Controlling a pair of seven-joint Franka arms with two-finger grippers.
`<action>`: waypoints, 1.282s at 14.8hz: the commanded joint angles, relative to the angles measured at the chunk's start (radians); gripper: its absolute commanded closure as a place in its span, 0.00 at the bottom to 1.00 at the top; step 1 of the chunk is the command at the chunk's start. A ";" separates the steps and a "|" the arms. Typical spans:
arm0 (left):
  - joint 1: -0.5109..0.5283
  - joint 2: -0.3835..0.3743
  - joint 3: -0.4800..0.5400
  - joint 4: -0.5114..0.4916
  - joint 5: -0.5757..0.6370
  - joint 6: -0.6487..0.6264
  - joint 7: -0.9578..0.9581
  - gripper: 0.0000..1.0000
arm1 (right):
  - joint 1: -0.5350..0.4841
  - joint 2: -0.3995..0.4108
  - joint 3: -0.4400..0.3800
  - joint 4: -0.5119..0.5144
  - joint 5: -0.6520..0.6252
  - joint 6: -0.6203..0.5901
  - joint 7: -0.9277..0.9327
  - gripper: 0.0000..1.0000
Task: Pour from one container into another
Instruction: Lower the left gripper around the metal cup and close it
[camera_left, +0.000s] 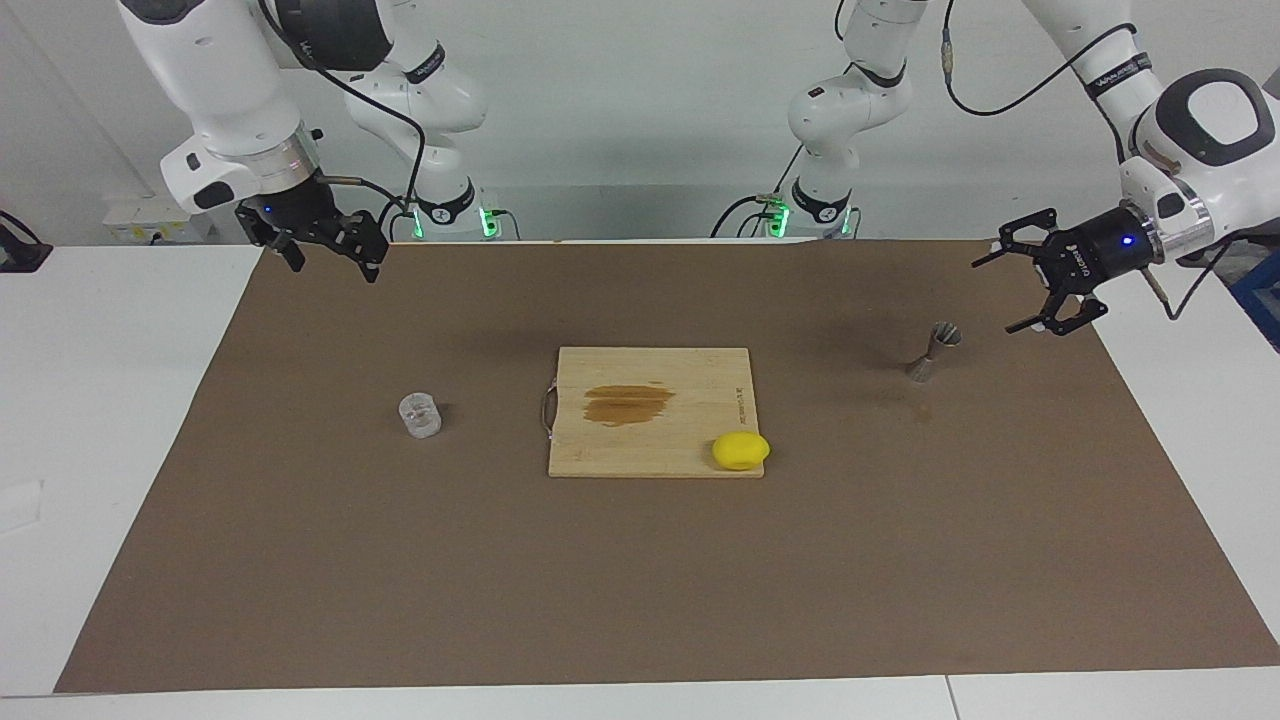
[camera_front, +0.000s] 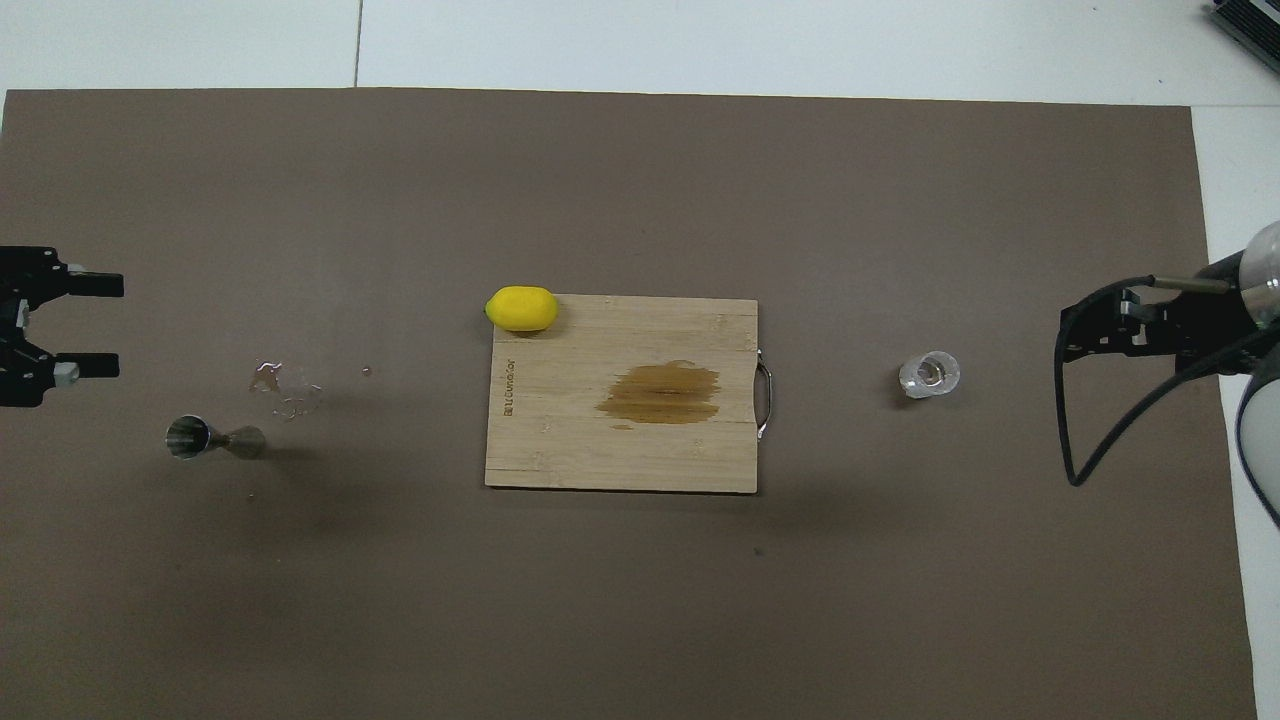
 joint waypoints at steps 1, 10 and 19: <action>0.060 0.098 -0.006 0.025 -0.092 -0.120 0.197 0.00 | -0.013 -0.022 0.007 -0.029 -0.006 0.019 -0.018 0.00; 0.160 0.298 -0.003 0.031 -0.191 -0.312 0.559 0.00 | -0.013 -0.022 0.007 -0.029 -0.006 0.019 -0.018 0.00; 0.212 0.408 0.001 -0.038 -0.055 -0.266 0.746 0.00 | -0.013 -0.022 0.007 -0.029 -0.006 0.019 -0.018 0.00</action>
